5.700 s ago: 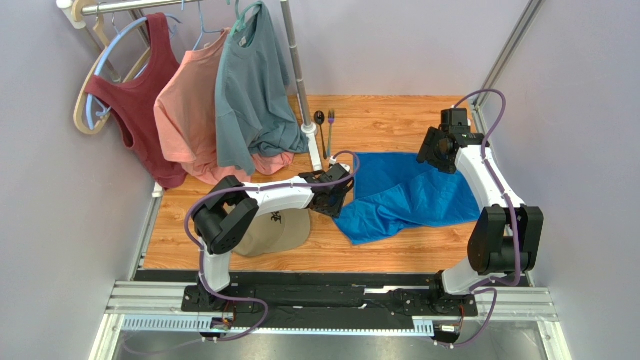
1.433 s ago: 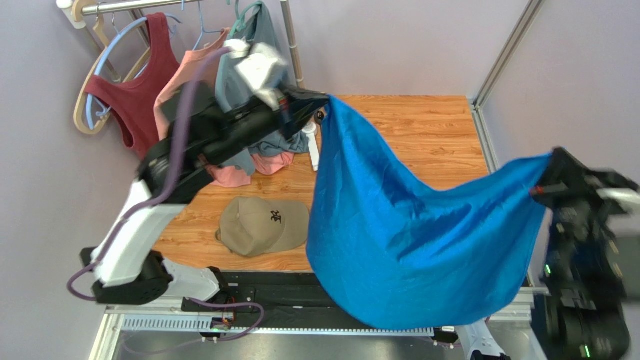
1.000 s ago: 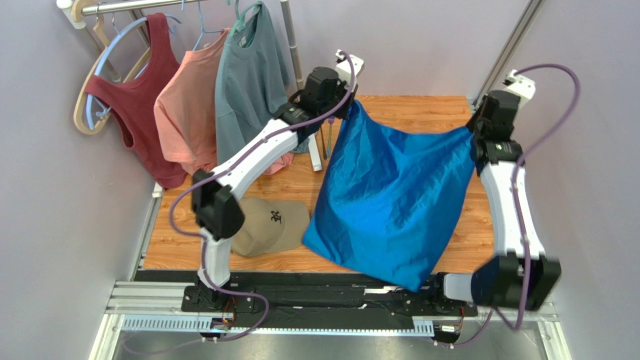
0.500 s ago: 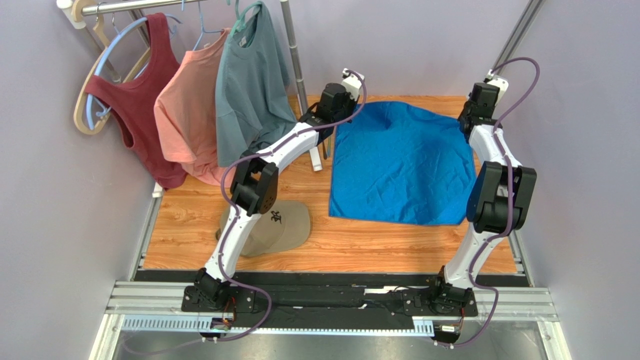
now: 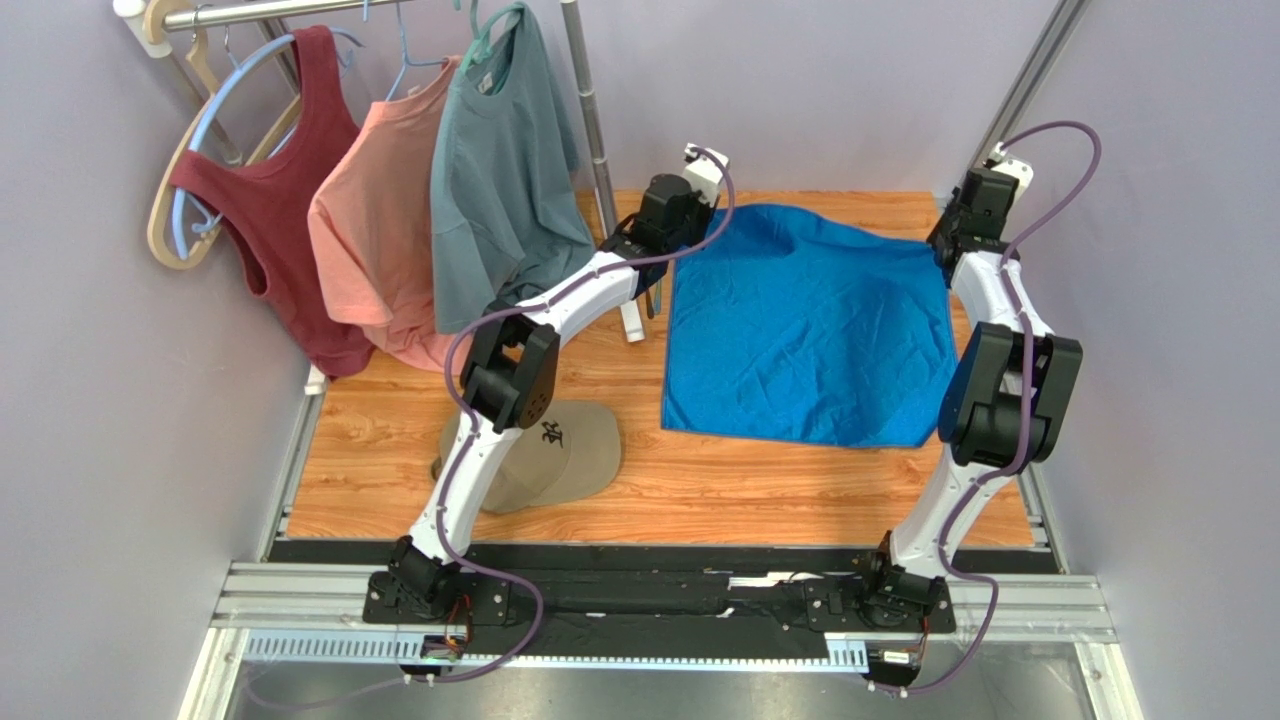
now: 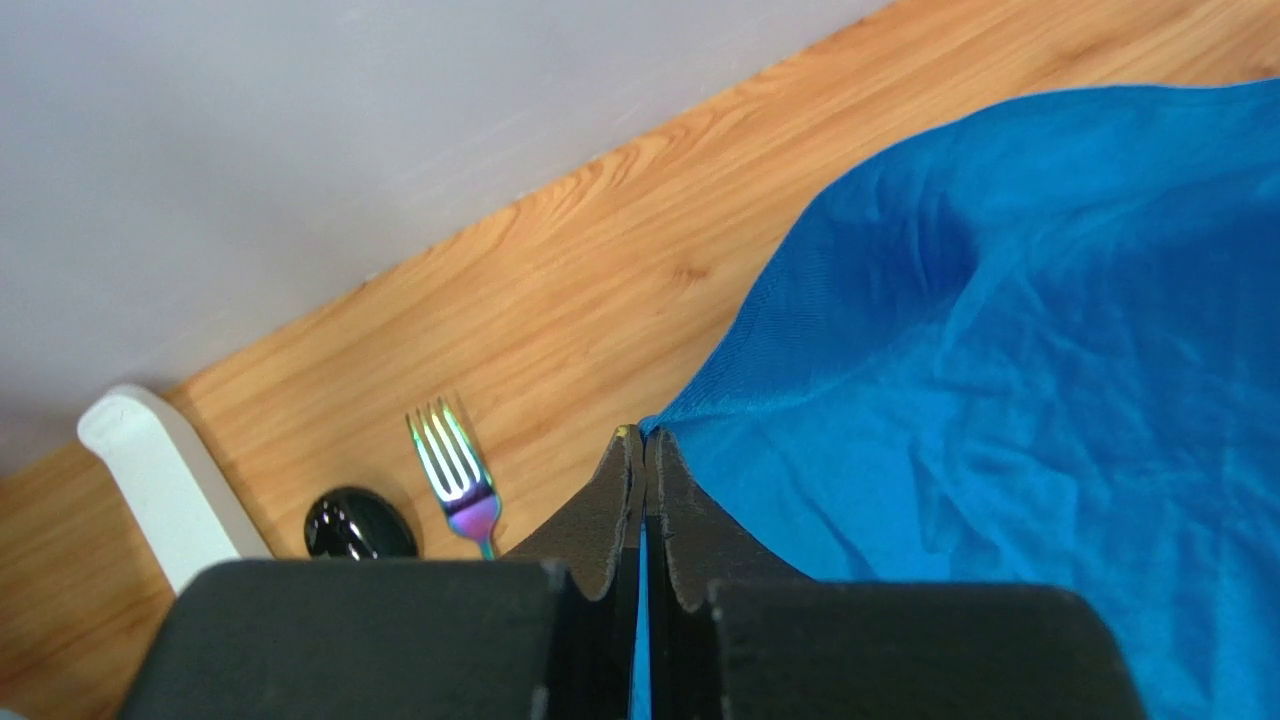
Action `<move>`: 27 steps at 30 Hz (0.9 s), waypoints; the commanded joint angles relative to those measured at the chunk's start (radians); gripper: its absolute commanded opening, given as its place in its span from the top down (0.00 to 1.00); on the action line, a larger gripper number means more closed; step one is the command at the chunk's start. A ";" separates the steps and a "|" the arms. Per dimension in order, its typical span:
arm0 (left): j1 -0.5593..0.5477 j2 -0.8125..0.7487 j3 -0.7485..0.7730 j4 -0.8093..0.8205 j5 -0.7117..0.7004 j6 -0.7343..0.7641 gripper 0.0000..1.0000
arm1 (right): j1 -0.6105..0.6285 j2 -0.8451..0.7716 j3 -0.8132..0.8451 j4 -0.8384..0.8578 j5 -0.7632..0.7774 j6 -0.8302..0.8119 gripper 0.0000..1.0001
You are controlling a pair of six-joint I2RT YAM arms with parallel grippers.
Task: Fold the napkin into a case and place the utensils inside
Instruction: Flatten out the crumpled napkin at the center of the board.
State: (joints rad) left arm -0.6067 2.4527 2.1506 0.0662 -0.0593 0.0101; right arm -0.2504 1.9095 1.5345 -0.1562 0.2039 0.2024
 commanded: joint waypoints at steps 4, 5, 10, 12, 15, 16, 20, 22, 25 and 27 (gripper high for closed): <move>0.010 -0.097 -0.035 0.067 -0.028 -0.005 1.00 | -0.007 0.003 0.004 0.030 -0.084 0.054 1.00; 0.010 -0.092 -0.026 0.066 -0.017 -0.028 1.00 | -0.009 0.005 0.013 0.029 -0.087 0.063 1.00; 0.010 -0.043 0.048 0.060 0.006 -0.062 1.00 | -0.012 0.028 0.081 -0.040 -0.021 0.074 1.00; 0.010 -0.034 0.046 0.092 -0.004 -0.068 1.00 | -0.013 0.022 0.076 -0.040 0.017 0.083 1.00; 0.012 -0.011 0.055 0.156 -0.030 -0.071 1.00 | -0.018 0.034 0.084 -0.029 0.032 0.107 1.00; 0.010 0.012 0.063 0.173 -0.052 -0.071 1.00 | -0.020 0.058 0.096 -0.023 0.037 0.112 1.00; 0.018 0.113 0.196 0.164 -0.126 -0.097 1.00 | -0.021 0.181 0.222 -0.006 0.035 0.146 1.00; 0.027 0.159 0.242 0.178 -0.148 -0.145 0.98 | -0.020 0.242 0.323 0.007 0.002 0.141 1.00; 0.054 0.202 0.307 0.121 -0.190 -0.217 0.58 | -0.021 0.359 0.498 -0.035 -0.058 0.152 0.86; 0.071 0.209 0.368 0.027 -0.177 -0.242 0.43 | -0.020 0.451 0.643 -0.139 -0.093 0.155 0.76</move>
State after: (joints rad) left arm -0.5808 2.6369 2.4077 0.1890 -0.1867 -0.1341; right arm -0.2695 2.2520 1.9392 -0.2134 0.1787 0.3340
